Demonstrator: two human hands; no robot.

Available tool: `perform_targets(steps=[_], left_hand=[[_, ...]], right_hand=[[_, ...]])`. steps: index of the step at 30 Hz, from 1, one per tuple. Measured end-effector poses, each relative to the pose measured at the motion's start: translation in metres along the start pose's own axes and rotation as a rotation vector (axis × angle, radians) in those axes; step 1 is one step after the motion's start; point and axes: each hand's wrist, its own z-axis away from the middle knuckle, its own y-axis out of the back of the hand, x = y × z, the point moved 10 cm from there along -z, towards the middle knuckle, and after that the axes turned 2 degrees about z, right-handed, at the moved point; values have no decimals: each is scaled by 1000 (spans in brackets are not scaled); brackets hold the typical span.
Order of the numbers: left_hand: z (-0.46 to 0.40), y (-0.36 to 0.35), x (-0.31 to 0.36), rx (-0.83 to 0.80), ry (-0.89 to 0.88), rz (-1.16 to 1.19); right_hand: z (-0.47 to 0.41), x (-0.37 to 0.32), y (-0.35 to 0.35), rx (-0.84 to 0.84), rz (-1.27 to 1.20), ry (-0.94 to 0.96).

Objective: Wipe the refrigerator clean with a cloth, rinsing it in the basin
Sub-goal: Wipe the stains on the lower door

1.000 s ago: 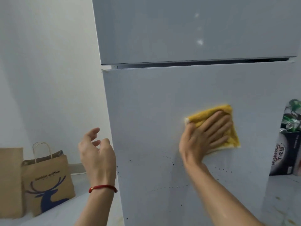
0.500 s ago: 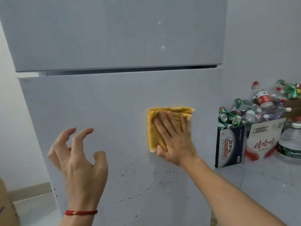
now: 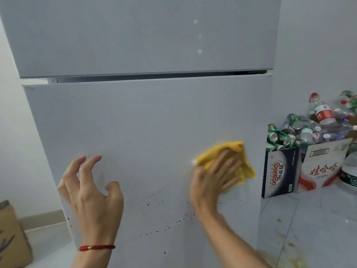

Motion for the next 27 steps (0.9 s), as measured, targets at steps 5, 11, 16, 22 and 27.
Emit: perform_targets(steps=[5,11,16,22,27], left_hand=[[8,-8,10,3,-51,-3],[5,0,6,-9,-62,18],[-10,24,-14,-5,-52,-9],[-20,38,-19,52,-41,34],[-26,47,-12,128,-36,131]], right_hand=[[110,-121,-47,-106,254,873],[46,-44,-15,-97,329,1089],[-33,30,24,85,-28,-36],[49,-140,-29,43,79,337],[171,-243,-87,-142,284,1118]])
